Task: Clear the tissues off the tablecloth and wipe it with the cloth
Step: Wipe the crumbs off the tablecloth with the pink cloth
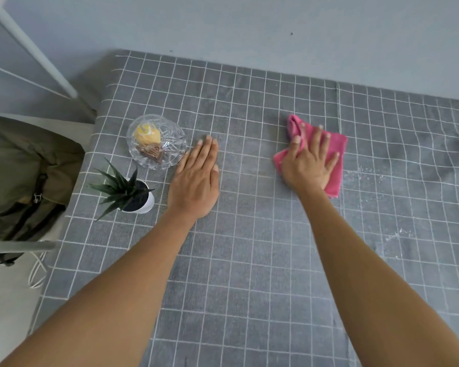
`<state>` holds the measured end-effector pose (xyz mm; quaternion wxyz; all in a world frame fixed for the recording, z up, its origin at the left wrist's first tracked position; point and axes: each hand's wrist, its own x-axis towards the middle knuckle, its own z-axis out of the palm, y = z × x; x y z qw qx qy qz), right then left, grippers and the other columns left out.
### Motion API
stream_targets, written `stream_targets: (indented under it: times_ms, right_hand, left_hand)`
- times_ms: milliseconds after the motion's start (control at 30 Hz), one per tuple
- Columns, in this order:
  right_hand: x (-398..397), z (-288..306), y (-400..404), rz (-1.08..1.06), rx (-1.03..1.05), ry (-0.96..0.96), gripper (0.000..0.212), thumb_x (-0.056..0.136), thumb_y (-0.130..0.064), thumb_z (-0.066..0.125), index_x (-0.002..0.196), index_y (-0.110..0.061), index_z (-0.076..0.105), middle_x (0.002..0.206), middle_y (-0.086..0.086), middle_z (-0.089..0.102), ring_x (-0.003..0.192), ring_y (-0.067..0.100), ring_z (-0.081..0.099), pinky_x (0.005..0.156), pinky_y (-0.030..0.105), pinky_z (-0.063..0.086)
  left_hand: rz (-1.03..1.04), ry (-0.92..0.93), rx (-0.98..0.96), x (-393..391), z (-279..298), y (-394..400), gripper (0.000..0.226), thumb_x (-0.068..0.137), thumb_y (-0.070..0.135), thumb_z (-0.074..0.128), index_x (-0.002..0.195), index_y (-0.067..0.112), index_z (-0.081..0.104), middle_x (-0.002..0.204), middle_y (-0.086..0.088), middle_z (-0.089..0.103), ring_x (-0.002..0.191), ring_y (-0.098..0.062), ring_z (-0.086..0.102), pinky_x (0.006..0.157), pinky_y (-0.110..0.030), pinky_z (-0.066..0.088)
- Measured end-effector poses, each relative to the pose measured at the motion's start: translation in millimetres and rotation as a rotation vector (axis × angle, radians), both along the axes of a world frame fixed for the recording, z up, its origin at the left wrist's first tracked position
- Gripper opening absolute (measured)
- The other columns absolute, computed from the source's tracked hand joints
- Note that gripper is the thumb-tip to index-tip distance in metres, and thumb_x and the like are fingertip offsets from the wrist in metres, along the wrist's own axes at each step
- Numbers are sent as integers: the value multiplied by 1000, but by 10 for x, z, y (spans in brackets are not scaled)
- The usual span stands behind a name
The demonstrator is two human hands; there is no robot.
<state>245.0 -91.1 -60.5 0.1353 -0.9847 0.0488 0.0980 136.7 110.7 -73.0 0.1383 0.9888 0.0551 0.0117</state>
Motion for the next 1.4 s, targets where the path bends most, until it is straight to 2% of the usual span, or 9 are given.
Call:
stream_targets:
  times_ms: [100, 200, 333, 500, 667, 800, 900, 1100, 1400]
  right_hand:
    - [14, 20, -28, -81, 31, -3, 57, 98, -51, 1, 152, -34, 0, 161, -1, -13, 146, 18, -18, 116, 52, -13]
    - [-7, 25, 144, -69, 48, -11, 55, 98, -52, 2, 152, -38, -3, 161, 1, -15, 146, 20, -19, 114, 52, -17]
    - [-145, 3, 553, 153, 5, -8, 55, 97, -54, 0, 149, -40, -12, 160, 2, -18, 146, 22, -20, 113, 52, -17]
    - [-282, -25, 543, 322, 49, -53, 52, 99, -52, 4, 150, -43, -3, 161, -4, -10, 147, 17, -13, 113, 47, -17]
    - [-254, -37, -218, 154, -32, -66, 46, 96, -55, -4, 135, -49, -26, 161, -4, -10, 147, 16, -12, 118, 49, -9]
    - [-319, -25, -601, -16, -46, -13, 55, 98, -52, 1, 151, -36, -3, 161, -4, -11, 147, 16, -13, 118, 50, -8]
    - [-397, 4, -468, -82, -12, -9, 55, 98, -51, 2, 151, -37, -2, 161, -2, -12, 147, 18, -15, 116, 51, -12]
    - [-805, 7, -283, 303, 16, -33, 52, 98, -53, 2, 148, -44, -9, 160, -4, -13, 147, 17, -15, 114, 47, -16]
    - [-735, 19, -587, 341, 27, -29, 49, 100, -47, 6, 146, -44, -10, 161, -7, -11, 147, 14, -14, 118, 48, -11]
  left_hand:
    - [3, 1, 6, -4, -11, 9, 54, 101, 30, 10, 153, 18, 0, 160, 3, -5, 147, -9, -5, 120, -31, -4]
    - [5, 0, 17, -1, -13, 4, 54, 101, 31, 10, 153, 17, 0, 160, 3, -5, 148, -10, -5, 121, -32, -3]
    - [7, -3, 23, -5, -3, -18, 54, 101, 30, 12, 153, 17, 4, 160, 2, 0, 148, -10, -1, 121, -31, -3]
    - [0, -15, 21, -4, 24, -27, 56, 98, 30, 12, 153, 17, 10, 160, 2, 5, 148, -10, 3, 119, -28, -5]
    - [-9, -1, 1, -2, 27, -12, 56, 98, 31, 10, 153, 18, 6, 161, 3, 2, 148, -10, 1, 119, -28, -6]
    - [-10, -1, 3, -6, 29, -1, 55, 99, 30, 10, 153, 18, 5, 161, 3, 0, 148, -10, -1, 118, -28, -7]
    - [-7, 1, 12, -9, 21, 1, 53, 102, 28, 14, 153, 18, 3, 161, 2, -1, 148, -10, -2, 118, -28, -8]
    - [-9, 57, 12, 27, 27, -8, 53, 103, 27, 14, 153, 16, -1, 161, 1, -4, 148, -13, -4, 119, -31, -7]
    - [-39, 47, -102, 126, 114, -967, 53, 103, 27, 18, 152, 14, 2, 161, -1, 0, 148, -15, -3, 119, -40, -6]
